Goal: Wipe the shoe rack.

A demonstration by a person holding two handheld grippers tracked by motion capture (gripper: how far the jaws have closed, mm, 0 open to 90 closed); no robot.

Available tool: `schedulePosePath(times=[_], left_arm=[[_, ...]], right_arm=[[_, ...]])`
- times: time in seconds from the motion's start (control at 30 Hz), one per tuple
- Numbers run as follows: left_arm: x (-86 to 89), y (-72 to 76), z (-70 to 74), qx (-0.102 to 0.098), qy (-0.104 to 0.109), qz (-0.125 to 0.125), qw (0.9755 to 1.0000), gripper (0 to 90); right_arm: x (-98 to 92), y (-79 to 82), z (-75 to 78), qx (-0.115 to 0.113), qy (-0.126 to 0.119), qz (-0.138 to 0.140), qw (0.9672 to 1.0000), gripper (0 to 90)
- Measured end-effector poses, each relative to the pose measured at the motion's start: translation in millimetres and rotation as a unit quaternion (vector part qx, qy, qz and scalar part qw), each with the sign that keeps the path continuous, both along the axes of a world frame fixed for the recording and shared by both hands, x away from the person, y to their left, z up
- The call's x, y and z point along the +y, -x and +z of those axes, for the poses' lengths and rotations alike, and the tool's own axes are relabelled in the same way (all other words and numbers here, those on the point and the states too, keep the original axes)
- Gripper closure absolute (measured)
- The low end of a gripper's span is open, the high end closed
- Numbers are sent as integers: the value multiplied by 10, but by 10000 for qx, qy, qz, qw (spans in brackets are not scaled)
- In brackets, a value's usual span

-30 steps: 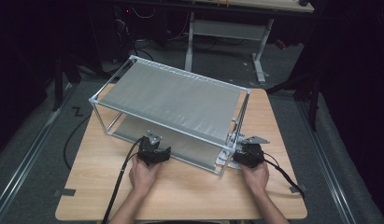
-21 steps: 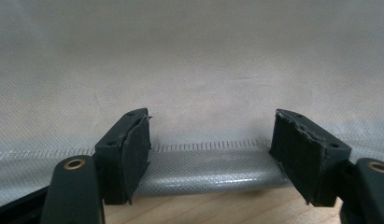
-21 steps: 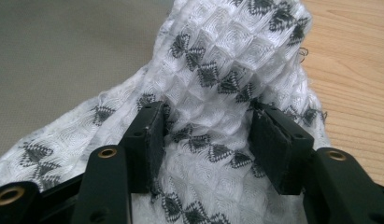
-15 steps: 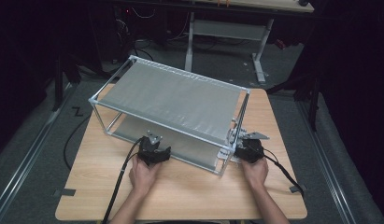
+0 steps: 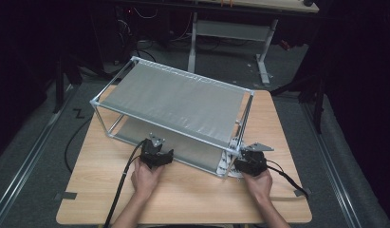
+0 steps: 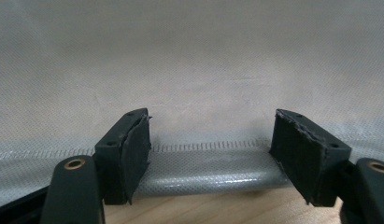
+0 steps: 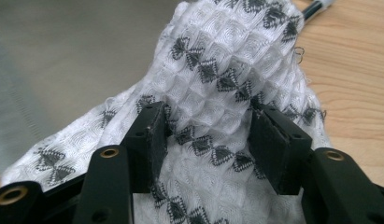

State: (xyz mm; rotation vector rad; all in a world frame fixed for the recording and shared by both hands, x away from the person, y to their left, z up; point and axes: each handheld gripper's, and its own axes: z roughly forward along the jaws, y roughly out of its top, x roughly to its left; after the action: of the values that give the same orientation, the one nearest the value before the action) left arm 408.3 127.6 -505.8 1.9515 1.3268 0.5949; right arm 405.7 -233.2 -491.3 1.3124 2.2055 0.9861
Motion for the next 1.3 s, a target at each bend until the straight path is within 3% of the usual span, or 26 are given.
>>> schedulePosePath(times=[0.2,0.5,0.6,0.7,1.3], left_arm=[[-1,0,0,-3,2,3,10000,287],[-2,0,0,-1,-7,3,10000,286],[-3,0,0,-3,-6,6,10000,287],[-2,0,0,-1,3,4,10000,288],[1,0,0,5,10,-19,10000,296]], right_arm=[[21,61,9,86,-175,142,9997,443],[43,31,-9,106,-238,113,9996,425],[129,12,8,19,102,129,9999,424],[212,-60,-19,-24,356,137,9993,430],[89,-627,-74,-250,309,-419,9983,467]])
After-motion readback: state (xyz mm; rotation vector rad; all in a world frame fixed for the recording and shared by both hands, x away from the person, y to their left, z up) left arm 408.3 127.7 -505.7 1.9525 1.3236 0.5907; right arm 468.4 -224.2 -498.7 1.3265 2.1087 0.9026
